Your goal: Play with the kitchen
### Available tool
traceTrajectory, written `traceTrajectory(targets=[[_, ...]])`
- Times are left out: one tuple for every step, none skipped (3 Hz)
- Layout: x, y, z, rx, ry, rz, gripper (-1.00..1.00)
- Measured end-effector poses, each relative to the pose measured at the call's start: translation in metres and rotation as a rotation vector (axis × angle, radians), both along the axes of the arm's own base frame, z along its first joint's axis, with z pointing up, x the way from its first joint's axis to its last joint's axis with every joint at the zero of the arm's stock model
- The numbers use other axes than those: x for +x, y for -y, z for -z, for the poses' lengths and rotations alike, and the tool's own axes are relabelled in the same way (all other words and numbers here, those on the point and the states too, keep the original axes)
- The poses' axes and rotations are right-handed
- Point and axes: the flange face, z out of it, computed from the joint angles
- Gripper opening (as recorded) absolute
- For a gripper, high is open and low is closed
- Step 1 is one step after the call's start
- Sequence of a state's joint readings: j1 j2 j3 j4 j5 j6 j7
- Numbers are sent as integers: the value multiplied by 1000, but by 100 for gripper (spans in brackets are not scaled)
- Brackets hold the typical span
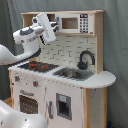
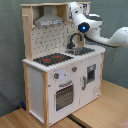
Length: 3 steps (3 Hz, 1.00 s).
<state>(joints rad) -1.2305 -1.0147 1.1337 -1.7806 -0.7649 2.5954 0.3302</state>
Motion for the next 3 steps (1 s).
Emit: traceTrajectory(targets=[[-11, -7, -8, 32, 31, -30, -100], [-12, -7, -7, 38, 33, -32, 100], [-16, -2, -5, 77, 49, -35, 100]])
